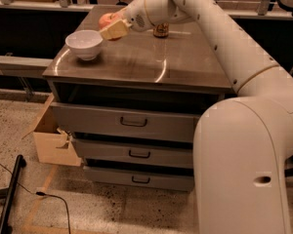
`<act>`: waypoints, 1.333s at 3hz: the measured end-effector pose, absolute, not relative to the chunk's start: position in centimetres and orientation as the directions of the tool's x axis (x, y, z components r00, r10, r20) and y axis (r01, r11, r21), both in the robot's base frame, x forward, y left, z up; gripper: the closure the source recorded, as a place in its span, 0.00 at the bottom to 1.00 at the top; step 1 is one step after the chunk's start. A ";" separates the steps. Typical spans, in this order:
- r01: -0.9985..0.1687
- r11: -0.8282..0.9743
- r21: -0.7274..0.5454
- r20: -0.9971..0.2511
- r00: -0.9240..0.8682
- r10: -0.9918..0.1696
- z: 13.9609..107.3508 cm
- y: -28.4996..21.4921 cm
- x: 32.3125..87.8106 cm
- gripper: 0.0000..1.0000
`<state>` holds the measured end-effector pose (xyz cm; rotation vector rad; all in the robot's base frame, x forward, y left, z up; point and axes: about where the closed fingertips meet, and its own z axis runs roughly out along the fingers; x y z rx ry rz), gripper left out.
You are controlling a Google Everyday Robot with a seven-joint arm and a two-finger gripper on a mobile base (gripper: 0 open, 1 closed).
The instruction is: Place apple into white bowl
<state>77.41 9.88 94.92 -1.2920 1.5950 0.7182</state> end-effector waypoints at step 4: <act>-0.939 0.325 -0.116 -0.909 -0.031 -0.415 96.2 17.3 81.6 1.00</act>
Offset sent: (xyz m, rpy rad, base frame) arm 0.0552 0.0484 0.0177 -0.0304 -0.0026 -0.1007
